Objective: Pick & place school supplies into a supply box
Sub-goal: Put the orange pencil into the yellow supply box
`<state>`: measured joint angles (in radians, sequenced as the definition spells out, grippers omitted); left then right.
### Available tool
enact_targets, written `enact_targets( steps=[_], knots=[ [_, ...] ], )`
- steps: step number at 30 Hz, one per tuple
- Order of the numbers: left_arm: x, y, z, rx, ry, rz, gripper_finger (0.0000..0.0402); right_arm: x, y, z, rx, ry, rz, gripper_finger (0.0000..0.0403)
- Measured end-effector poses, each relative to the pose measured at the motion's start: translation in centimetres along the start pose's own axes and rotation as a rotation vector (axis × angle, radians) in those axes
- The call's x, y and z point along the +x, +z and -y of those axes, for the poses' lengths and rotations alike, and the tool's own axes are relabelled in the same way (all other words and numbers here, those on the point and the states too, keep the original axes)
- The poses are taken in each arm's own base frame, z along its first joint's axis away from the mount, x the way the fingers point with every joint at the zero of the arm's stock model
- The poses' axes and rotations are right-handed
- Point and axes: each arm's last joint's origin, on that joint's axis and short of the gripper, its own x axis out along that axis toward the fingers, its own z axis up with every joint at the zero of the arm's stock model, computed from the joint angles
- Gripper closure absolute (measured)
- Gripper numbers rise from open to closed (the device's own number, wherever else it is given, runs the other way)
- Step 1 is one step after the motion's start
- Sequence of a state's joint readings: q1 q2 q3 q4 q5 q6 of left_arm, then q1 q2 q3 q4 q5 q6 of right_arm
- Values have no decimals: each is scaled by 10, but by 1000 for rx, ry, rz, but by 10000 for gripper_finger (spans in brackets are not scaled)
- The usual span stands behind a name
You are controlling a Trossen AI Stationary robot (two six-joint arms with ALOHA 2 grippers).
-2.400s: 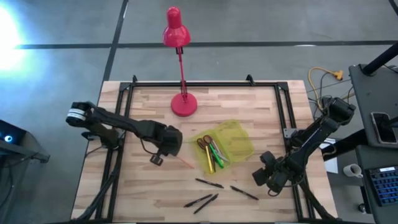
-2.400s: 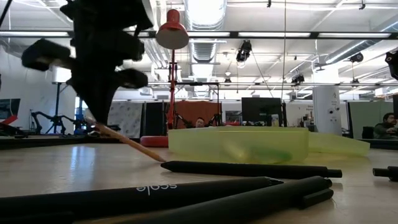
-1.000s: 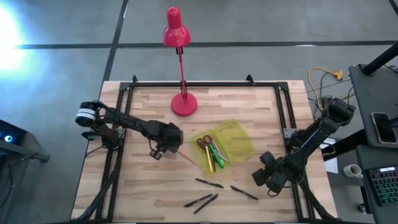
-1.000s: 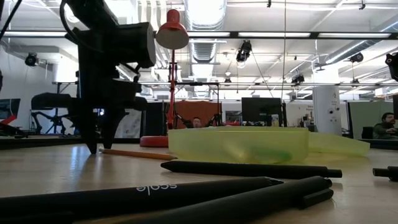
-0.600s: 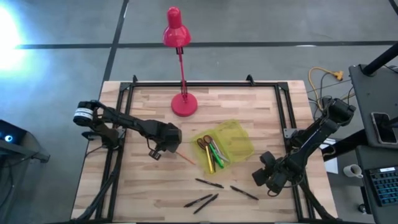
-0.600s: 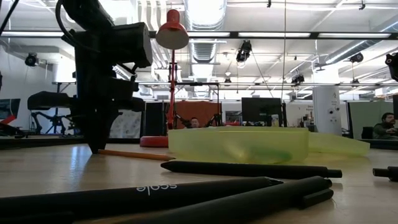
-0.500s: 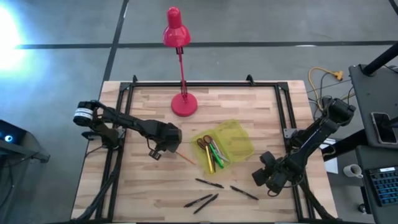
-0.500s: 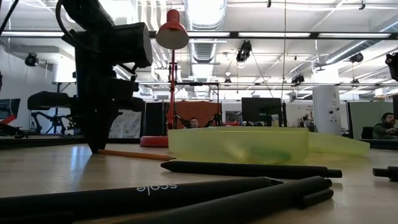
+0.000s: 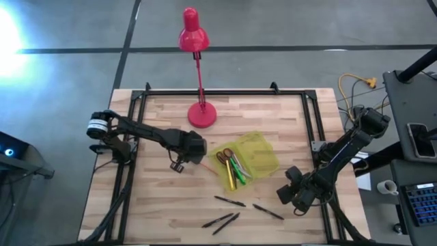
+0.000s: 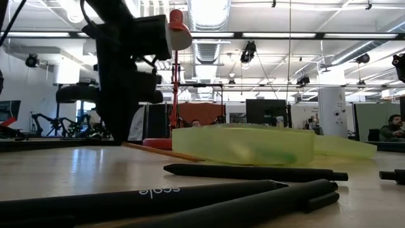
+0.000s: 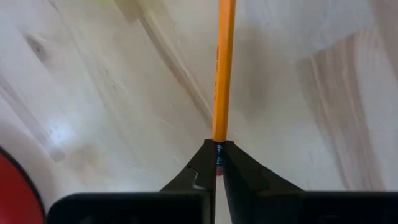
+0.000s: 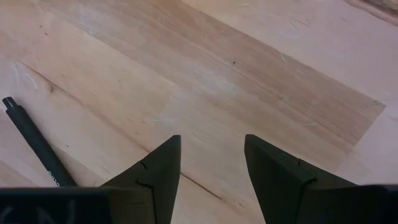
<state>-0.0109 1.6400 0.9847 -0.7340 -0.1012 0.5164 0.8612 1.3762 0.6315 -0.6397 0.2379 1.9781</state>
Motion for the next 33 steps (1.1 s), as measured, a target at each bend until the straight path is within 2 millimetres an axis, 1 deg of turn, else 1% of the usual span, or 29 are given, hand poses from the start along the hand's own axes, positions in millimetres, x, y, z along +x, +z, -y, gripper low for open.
enact_targets(
  steps=[6, 10, 18, 20, 23, 26, 30, 33],
  knots=[
    [-11, 3, -2, 32, -17, -15, 397, 0, 0, 0, 0, -2, 1, 234],
    [-14, 2, -1, 64, -36, -39, 398, 1, 0, 2, -6, -6, 3, 234],
    [-12, 5, 4, 70, -59, 6, 400, 3, 1, 4, -1, -8, 4, 234],
    [-9, 4, 7, 68, -82, 14, 401, 3, -1, 0, -6, 28, -12, 234],
    [-3, 1, 16, 71, -105, -5, 401, 3, -4, -9, -58, 127, -48, 234],
    [4, -2, 23, 78, -102, -3, 401, 2, -4, -18, -82, 198, -63, 235],
    [11, -3, 25, 61, -5, -9, 401, 1, 3, -23, -94, 209, -36, 240],
    [6, -3, 22, 38, 56, -21, 402, -1, 7, -28, -94, 218, -12, 247]
  ],
)
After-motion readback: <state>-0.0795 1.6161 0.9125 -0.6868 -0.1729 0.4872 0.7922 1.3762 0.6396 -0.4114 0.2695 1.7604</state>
